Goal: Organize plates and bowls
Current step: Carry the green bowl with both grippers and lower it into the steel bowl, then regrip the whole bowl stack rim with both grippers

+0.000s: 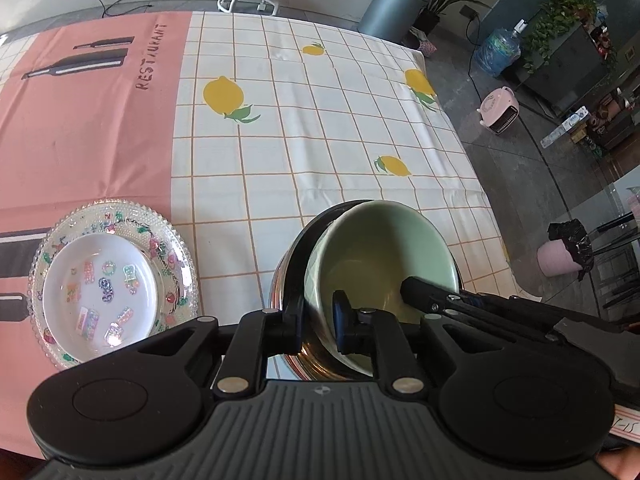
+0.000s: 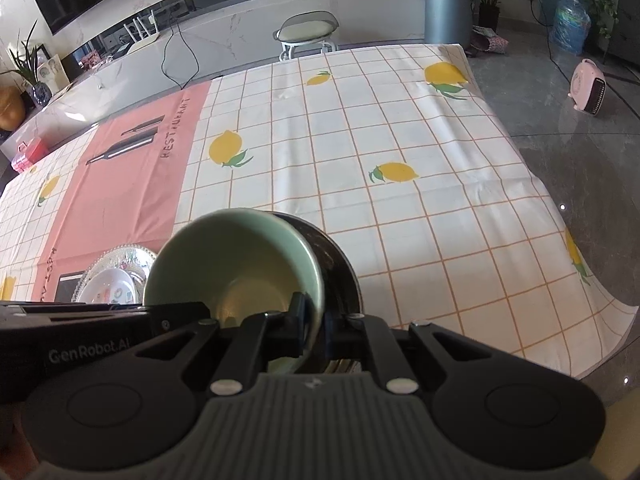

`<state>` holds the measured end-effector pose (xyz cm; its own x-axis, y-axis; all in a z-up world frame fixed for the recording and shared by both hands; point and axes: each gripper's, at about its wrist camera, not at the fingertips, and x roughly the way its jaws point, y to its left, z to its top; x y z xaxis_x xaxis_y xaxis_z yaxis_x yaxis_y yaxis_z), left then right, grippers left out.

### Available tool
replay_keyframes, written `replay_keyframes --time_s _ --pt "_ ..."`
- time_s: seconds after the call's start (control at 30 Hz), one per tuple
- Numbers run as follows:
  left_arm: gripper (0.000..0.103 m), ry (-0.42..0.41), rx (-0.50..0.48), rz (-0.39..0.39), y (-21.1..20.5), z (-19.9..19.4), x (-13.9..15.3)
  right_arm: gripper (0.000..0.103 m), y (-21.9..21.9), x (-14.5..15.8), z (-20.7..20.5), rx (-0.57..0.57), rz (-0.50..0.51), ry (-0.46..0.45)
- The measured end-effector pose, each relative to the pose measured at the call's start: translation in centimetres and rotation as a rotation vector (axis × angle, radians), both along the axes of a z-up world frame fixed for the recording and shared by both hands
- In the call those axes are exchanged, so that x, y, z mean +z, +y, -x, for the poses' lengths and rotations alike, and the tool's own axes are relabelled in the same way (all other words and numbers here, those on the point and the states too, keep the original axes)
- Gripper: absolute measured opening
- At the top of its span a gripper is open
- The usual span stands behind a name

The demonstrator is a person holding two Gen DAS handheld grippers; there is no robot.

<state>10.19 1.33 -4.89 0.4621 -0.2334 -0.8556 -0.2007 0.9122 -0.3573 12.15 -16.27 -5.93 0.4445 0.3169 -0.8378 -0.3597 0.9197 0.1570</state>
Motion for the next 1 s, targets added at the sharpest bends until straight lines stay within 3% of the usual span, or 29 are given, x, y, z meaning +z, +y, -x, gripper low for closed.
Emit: replay_keyframes --time_s 0.17,0.37,0.5,0.57,0.7,1.0 --pt "0.018 0.009 0.023 0.076 1.2 -0.1 0.0 0.008 0.3 -0.1 -0.2 0.016 0.017 0.004" --pt "0.033 -0.013 0.023 0.103 1.6 0.1 1.0 0.009 0.6 -0.4 -0.4 0.022 0.025 0.021" --pt "0.05 -0.068 0.023 0.084 1.6 0.5 2.4 0.007 1.0 -0.6 -0.4 0.027 0.053 0.017" --pt "0.051 -0.09 0.027 0.066 1.7 0.6 2.9 0.006 1.2 -0.5 -0.3 0.032 0.072 -0.004" --pt "0.051 -0.109 0.051 0.129 2.5 0.6 2.9 0.005 1.4 -0.4 -0.4 0.035 0.089 -0.008" --pt "0.055 -0.108 0.091 0.112 3.3 1.3 2.2 0.008 1.0 1.4 0.5 0.038 0.107 -0.091"
